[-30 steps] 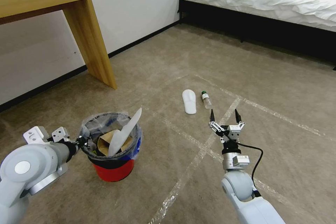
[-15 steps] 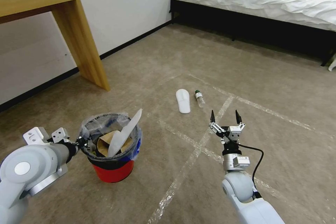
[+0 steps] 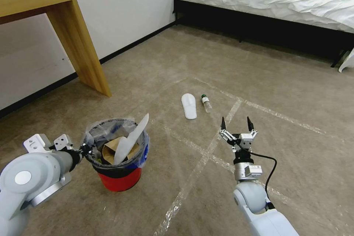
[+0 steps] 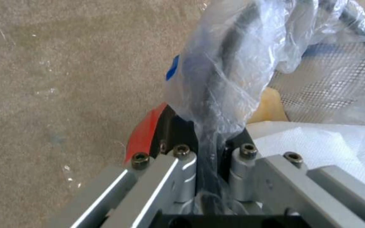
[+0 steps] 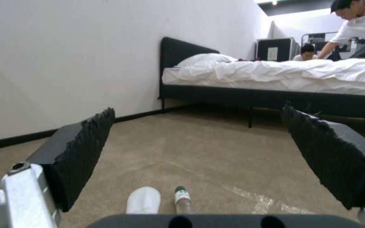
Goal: Pick up the trash bin and place the garbage on the floor into it.
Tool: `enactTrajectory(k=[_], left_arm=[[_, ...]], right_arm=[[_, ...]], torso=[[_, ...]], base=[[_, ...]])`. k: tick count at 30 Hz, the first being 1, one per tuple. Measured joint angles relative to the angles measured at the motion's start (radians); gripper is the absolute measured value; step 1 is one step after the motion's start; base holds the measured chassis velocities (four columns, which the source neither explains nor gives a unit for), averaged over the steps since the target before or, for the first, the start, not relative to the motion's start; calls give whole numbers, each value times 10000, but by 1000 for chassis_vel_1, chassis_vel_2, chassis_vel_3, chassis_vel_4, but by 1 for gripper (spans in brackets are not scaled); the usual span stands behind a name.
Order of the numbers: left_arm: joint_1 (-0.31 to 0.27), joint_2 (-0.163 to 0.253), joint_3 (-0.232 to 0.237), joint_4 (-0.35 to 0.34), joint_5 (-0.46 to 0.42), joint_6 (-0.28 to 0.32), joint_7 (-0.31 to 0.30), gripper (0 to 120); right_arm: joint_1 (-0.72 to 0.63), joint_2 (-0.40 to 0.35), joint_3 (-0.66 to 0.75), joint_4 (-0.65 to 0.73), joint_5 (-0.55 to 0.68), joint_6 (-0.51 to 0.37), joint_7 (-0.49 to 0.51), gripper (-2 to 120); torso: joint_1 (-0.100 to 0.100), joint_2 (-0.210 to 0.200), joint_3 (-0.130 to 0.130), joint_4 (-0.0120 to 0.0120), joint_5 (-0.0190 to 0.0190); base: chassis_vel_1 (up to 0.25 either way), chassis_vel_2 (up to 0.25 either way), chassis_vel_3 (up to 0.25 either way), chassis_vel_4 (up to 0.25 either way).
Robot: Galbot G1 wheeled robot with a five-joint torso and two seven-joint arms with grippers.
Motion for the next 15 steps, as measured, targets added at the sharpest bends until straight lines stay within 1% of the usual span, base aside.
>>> enactTrajectory(k=[2,6,15], left_arm=[[-8,-4,-30,-1,-1,-36,-36,4],[-10,-5,-75,10,-1,-71,-76,4],[-17,27,-156,79,2,-119,-118,4]], right_arm=[[43,-20,-10,-22,8,1,-13,100],[67,-33,-15,-39,9,1,-14,100],[136,-61,-32,-51,43,1,-39,100]], torso=[[0,0,0,0,0],[0,0,0,0,0],[3,0,2,0,-1]], base=[[-32,25,21,-23],[-84,66,83,-86],[-131,115,119,-119]])
